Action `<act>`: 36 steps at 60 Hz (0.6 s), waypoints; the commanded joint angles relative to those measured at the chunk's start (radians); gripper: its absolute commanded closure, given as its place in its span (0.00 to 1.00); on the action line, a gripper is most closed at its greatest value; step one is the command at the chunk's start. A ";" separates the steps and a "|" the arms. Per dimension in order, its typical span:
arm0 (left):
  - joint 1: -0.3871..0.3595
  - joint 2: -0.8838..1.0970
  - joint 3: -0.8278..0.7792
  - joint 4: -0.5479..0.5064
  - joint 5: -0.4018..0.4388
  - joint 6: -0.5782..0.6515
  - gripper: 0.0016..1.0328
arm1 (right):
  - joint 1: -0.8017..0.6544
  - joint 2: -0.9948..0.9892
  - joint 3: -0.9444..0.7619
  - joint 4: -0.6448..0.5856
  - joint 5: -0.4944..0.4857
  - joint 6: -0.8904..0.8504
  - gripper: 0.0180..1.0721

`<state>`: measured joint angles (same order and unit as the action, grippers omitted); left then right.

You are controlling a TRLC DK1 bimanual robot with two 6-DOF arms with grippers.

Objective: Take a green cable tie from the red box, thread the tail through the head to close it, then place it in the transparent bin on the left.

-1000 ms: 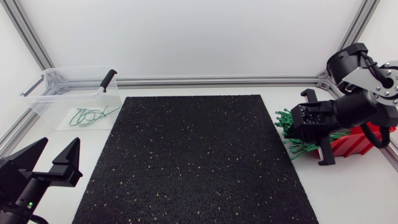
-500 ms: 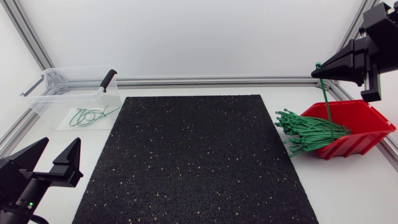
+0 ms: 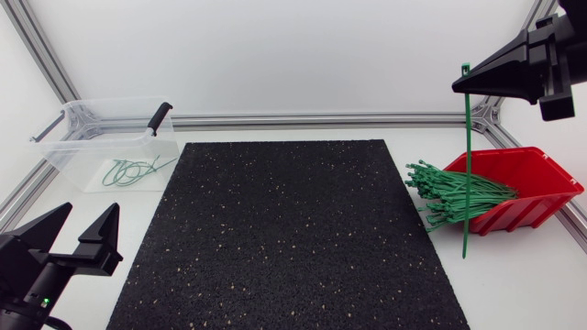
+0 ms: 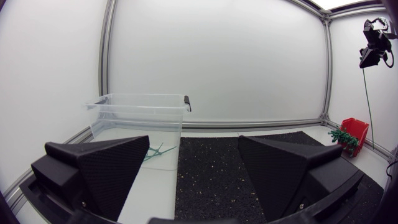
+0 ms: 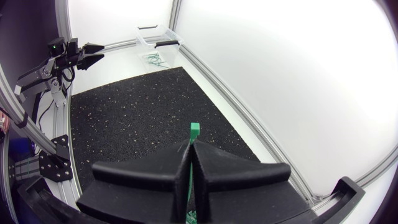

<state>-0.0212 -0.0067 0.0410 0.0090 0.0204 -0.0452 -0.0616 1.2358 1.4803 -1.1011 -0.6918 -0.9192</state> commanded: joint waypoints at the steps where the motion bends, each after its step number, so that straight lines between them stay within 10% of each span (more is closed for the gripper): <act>1: -0.008 0.001 -0.039 -0.027 -0.002 -0.001 0.04 | 0.101 -0.024 0.020 -0.028 0.058 0.100 0.95; 16: -0.008 0.001 -0.038 -0.027 -0.004 -0.001 0.04 | 0.421 -0.038 -0.021 -0.013 0.250 0.362 0.95; 36: -0.011 0.001 -0.038 -0.029 -0.005 -0.001 0.04 | 0.643 0.051 -0.092 0.015 0.126 0.709 0.95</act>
<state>-0.0231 -0.0067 0.0410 0.0086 0.0200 -0.0452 0.5556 1.2716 1.4250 -1.1149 -0.5285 -0.3096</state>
